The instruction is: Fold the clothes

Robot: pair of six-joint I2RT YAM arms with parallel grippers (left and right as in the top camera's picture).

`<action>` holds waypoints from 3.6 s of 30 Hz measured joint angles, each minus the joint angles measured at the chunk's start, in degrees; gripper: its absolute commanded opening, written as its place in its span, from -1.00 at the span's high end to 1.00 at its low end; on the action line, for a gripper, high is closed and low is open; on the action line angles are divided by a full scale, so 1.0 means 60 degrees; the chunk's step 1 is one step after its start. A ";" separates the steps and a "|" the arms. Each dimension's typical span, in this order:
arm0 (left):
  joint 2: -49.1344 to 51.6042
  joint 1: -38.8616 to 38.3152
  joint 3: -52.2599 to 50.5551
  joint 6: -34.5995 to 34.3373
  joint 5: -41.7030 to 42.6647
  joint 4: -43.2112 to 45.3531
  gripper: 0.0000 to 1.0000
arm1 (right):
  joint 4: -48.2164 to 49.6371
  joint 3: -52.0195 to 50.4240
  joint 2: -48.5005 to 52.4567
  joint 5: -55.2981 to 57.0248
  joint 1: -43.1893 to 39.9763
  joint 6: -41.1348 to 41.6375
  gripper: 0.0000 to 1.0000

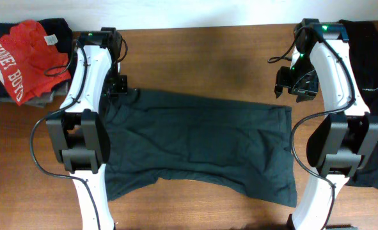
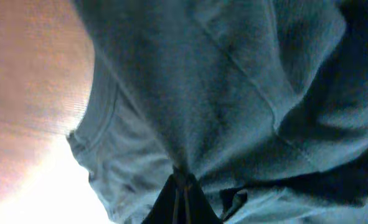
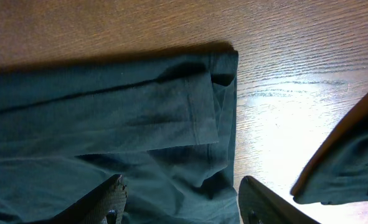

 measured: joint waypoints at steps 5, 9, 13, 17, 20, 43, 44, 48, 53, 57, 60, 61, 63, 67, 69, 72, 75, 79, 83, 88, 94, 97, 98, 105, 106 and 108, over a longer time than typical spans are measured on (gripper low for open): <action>0.0000 0.0000 0.0000 -0.0051 -0.0004 -0.0685 0.58 | 0.0000 0.0000 0.0000 0.0000 0.0000 -0.0004 -0.25; 0.0000 0.0000 0.0000 -0.0080 -0.0007 -0.0849 0.34 | 0.0000 0.0000 0.0000 0.0000 0.0000 0.0004 -0.25; 0.0000 0.0004 0.0000 -0.0120 -0.0011 -0.0470 -0.02 | -0.0004 0.0000 0.0000 0.0000 0.0000 0.0000 -0.25; 0.0004 0.0004 -0.0004 -0.0120 -0.0007 0.0113 -0.18 | 0.0000 0.0000 0.0000 0.0000 0.0000 0.0004 -0.25; 0.0033 0.0018 -0.0004 -0.0131 -0.0007 0.0255 -0.20 | 0.0000 0.0000 0.0000 0.0000 0.0000 -0.0004 -0.25; -0.4335 0.0849 0.0474 -0.1315 -0.0160 -0.1359 -0.32 | 0.0823 -0.0561 0.0000 -0.0576 0.0135 0.0160 -0.98; -0.4430 0.0849 0.0444 -0.1406 -0.0197 -0.1472 -0.33 | 0.0823 -0.0561 0.0000 -0.0885 0.0186 0.0222 -0.98; -0.4637 0.0849 -0.0328 -0.1701 -0.0233 -0.1249 -0.34 | 0.0878 -0.0561 0.0000 -0.1712 0.0357 0.0262 -0.98; -0.4637 0.0863 -0.2466 -0.2040 -0.0226 -0.0091 -0.34 | 0.0922 -0.0561 0.0000 -0.2991 0.0721 0.0299 -0.98; -0.4561 0.1071 -0.4608 -0.2320 0.0138 0.1413 -0.34 | 0.1031 -0.0568 0.0000 -0.3304 0.1067 0.0328 -0.98; -0.4546 0.1417 -0.5894 -0.1960 0.1126 0.3442 -0.34 | 0.1253 -0.0568 0.0000 -0.3384 0.1341 0.0353 -0.98; -0.4546 0.1530 -0.6262 -0.1876 0.1366 0.3847 -0.34 | 0.1300 -0.0576 0.0000 -0.3424 0.1483 0.0357 -0.98; -0.4546 0.1759 -0.6816 -0.1738 0.1683 0.4433 -0.33 | 0.1308 -0.0576 0.0000 -0.3453 0.1603 0.0382 -0.98; -0.4546 0.2266 -0.7464 -0.1341 0.2193 0.5584 -0.32 | 0.1341 -0.0576 0.0000 -0.3483 0.1723 0.0390 -0.98; -0.4546 0.2532 -0.7701 -0.1118 0.2470 0.6215 -0.22 | 0.1392 -0.0576 0.0000 -0.3483 0.1723 0.0393 -0.98; -0.4546 0.2783 -0.7970 -0.0925 0.3027 0.6772 -0.21 | 0.1395 -0.0576 0.0000 -0.3483 0.1723 0.0390 -0.98; -0.4484 0.2860 -0.8087 -0.0652 0.3632 0.7151 -0.20 | 0.1395 -0.0576 0.0000 -0.3479 0.1723 0.0393 -0.98; -0.3956 0.2860 -0.8087 -0.0481 0.3974 0.7326 -0.11 | 0.1399 -0.0576 0.0000 -0.3483 0.1723 0.0393 -0.98; -0.3410 0.2856 -0.8120 -0.0459 0.4080 0.7508 -0.11 | 0.1402 -0.0576 0.0000 -0.3483 0.1723 0.0397 -0.98; -0.3326 0.2860 -0.8153 -0.0350 0.4401 0.7941 -0.03 | 0.1406 -0.0576 0.0000 -0.3479 0.1723 0.0393 -0.98; -0.3330 0.2856 -0.8153 -0.0211 0.4728 0.7996 0.35 | 0.1413 -0.0576 0.0000 -0.3479 0.1723 0.0393 -0.98; -0.3326 0.2860 -0.8153 -0.0171 0.4787 0.7996 0.60 | 0.1424 -0.0576 0.0000 -0.3479 0.1723 0.0390 -0.98; -0.3330 0.2856 -0.8153 -0.0182 0.4794 0.7996 0.70 | 0.1424 -0.0576 0.0000 -0.3479 0.1723 0.0393 -0.98; -0.3330 0.2860 -0.8153 -0.0142 0.4798 0.7927 0.98 | 0.1424 -0.0576 0.0000 -0.3475 0.1723 0.0393 -0.98; -0.3333 0.2860 -0.8153 -0.0142 0.4798 0.7850 0.98 | 0.1424 -0.0576 0.0000 -0.3475 0.1723 0.0397 -0.98; -0.3439 0.2856 -0.8153 -0.0142 0.4732 0.7621 0.98 | 0.1424 -0.0576 0.0000 -0.3479 0.1723 0.0390 -0.98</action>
